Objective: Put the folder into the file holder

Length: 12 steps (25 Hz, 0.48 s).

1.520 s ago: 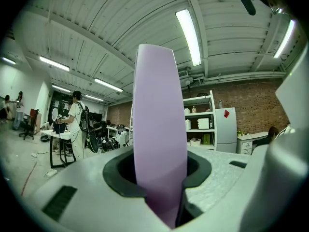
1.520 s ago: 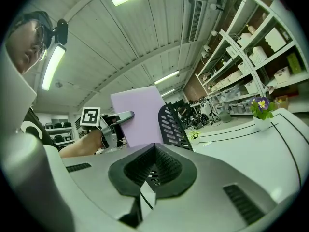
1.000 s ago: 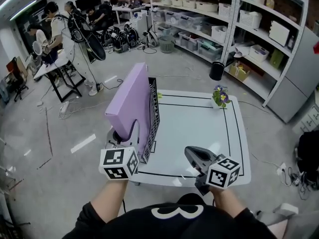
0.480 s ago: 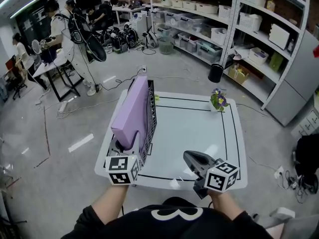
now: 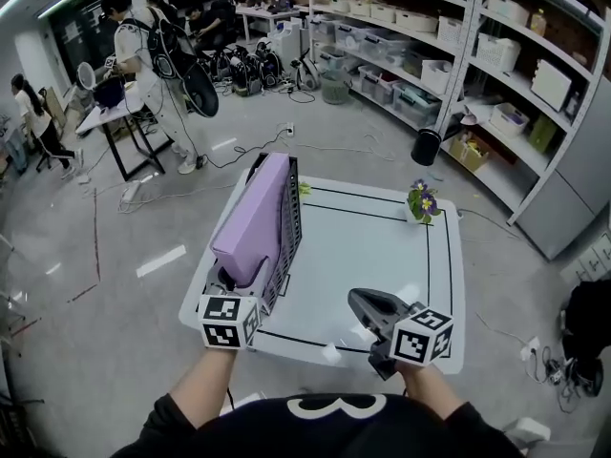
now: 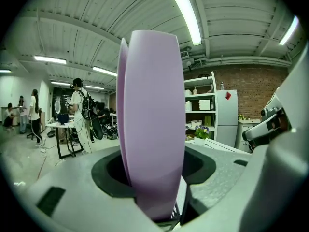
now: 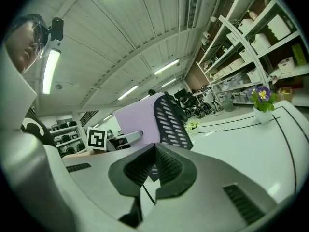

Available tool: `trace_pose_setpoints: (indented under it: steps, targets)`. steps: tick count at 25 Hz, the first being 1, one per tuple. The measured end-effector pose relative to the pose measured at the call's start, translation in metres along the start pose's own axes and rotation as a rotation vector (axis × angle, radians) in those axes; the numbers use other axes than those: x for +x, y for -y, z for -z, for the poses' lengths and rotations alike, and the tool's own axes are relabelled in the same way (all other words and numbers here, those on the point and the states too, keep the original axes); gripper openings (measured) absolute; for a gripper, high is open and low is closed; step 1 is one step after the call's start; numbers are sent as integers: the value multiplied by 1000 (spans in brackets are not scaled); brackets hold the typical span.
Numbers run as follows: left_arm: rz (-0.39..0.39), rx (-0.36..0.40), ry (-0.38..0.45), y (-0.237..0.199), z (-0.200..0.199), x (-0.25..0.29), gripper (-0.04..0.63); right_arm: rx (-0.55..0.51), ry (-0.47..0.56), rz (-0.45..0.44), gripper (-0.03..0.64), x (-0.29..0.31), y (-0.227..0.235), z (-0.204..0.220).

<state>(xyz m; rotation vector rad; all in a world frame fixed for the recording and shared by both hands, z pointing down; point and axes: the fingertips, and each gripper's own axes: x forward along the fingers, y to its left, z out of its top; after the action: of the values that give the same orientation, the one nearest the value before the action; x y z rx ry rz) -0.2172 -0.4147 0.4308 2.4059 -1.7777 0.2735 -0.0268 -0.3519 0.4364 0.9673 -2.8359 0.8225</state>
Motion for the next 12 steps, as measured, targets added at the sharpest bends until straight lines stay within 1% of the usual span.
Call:
trace_pose_setpoints:
  steps: [3,5,7,10,12]
  targets:
    - [3,-34,-25,-2,3,-4,276,-26,-13,-39,5,-4,-3,-7]
    - [3,-55,-35,-4,5,-11,293,-35,-12,-62,5,-9,-6,-11]
    - [8,-88,-51,-1,7,-21,296,-31,-8,-80,5,-15,-10,-12]
    - [13,-186,-105,7,18,-40,296,-17,-10,-96,5,-26,-13,-12]
    - [9,-244,-118,14,22,-55,296,-27,-2,-107,5,-34,-17,-12]
